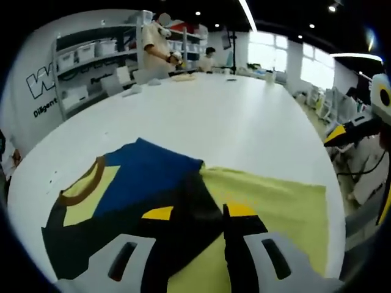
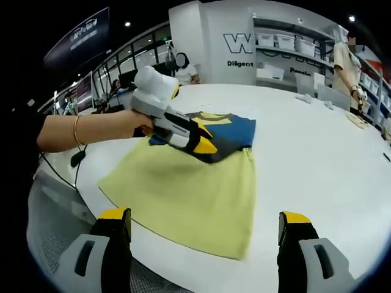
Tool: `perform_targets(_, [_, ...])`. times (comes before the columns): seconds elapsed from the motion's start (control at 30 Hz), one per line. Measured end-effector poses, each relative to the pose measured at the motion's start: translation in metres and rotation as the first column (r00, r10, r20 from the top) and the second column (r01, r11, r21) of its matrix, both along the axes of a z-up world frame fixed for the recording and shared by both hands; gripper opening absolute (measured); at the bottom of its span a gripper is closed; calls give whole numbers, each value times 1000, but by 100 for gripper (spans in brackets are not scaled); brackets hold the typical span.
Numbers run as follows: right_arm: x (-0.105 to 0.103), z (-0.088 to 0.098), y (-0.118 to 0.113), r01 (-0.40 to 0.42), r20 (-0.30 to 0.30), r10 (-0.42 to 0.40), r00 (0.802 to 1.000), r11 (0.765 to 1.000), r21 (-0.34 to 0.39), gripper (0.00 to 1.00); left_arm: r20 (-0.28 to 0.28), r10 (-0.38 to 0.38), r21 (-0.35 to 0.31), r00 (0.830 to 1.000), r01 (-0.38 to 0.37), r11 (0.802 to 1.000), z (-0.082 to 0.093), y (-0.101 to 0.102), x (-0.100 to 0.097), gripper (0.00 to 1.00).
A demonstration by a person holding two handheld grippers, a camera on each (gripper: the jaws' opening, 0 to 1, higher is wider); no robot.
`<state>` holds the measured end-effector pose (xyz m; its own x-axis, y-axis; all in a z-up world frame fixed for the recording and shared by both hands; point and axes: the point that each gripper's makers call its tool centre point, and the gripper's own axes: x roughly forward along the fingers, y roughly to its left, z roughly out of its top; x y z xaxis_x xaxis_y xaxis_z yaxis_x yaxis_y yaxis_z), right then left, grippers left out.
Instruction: Fold the garment on the visible template until the final outline fits inside the template.
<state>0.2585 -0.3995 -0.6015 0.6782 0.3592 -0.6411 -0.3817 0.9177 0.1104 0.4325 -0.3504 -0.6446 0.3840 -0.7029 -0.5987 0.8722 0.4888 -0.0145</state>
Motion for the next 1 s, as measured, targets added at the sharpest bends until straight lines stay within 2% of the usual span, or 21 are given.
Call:
perform_targets(0.2, [0, -1, 0, 0, -4, 0, 1000, 1000, 1, 99, -58, -1, -7, 998, 0, 1000, -8, -1, -8, 21])
perform_targets(0.43, [-1, -2, -1, 3, -3, -3, 1000, 1000, 4, 99, -85, -16, -23, 996, 14, 1000, -11, -7, -15, 19])
perform_targets(0.6, [-3, -4, -2, 6, -8, -6, 1000, 1000, 4, 99, -88, -46, -47, 995, 42, 998, -10, -16, -21, 19])
perform_targets(0.7, [-3, -3, -2, 10, -7, -10, 1000, 1000, 7, 99, -91, -89, -83, 992, 82, 993, -7, -27, -29, 19])
perform_targets(1.0, [-3, -4, -2, 9, -8, -9, 1000, 1000, 8, 99, -74, -180, -122, 981, 170, 978, -6, -47, -45, 21])
